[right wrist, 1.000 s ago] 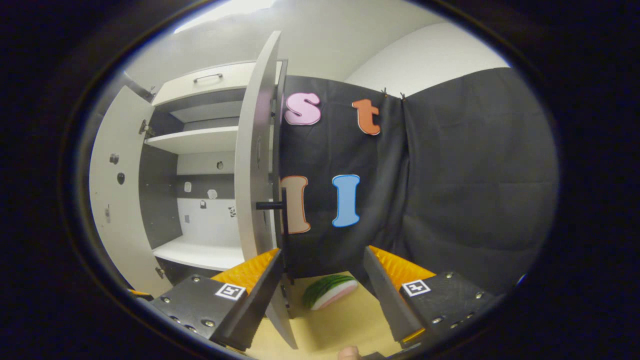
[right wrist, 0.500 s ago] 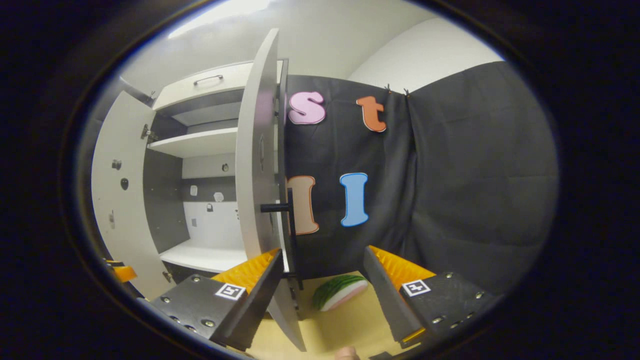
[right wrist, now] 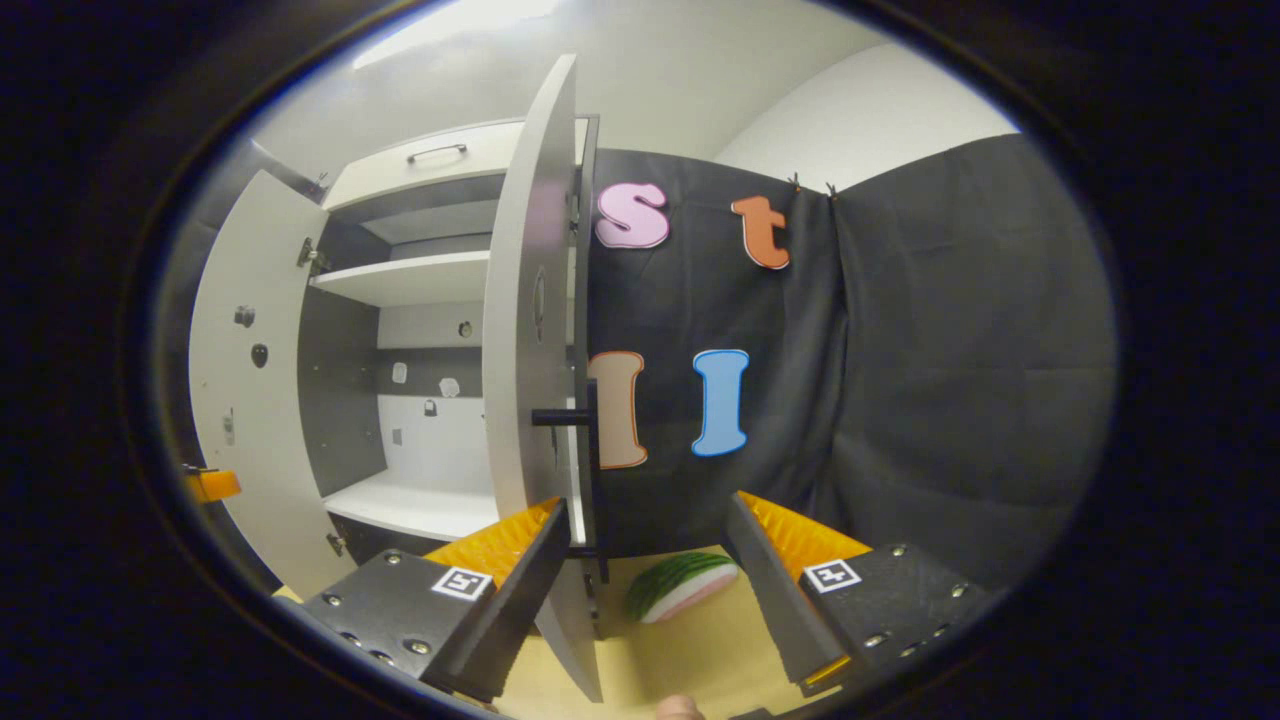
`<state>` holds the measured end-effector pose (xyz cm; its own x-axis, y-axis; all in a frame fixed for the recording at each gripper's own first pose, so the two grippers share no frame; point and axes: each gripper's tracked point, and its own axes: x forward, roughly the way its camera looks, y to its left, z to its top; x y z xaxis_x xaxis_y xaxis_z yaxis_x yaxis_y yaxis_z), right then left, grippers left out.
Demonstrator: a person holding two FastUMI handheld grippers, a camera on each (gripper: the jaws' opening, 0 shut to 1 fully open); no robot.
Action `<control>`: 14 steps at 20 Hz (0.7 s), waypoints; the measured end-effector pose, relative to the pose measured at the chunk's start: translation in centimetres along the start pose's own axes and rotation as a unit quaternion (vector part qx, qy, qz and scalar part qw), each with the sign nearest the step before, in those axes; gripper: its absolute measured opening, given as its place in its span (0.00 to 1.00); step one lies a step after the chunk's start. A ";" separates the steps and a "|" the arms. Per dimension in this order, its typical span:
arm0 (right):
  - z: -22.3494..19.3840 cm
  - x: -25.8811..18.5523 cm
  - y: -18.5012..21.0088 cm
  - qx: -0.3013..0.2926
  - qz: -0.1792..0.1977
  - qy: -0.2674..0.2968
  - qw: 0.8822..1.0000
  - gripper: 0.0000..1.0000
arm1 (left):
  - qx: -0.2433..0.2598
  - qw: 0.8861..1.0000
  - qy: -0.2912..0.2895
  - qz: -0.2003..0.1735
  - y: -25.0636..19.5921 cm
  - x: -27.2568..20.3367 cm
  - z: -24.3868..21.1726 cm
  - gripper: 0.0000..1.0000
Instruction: Grasp the bottle in the cabinet with the left hand and place it on the coaster, then close the right door with the right hand and the left door with the left hand.
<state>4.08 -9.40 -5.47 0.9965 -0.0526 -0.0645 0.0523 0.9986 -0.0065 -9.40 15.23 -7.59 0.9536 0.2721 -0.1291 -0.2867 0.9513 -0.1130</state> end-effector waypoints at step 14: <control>-0.9 0.3 9.2 0.013 0.108 0.012 0.994 0.98 | 0.018 0.999 -0.035 0.032 2.1 -2.4 3.7 0.94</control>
<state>4.80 -0.19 -6.42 0.9829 0.1631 -0.0854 -0.1605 0.9864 0.0363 -11.93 17.12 -3.86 0.9381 0.3404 -0.0646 -0.3445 0.9361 -0.0705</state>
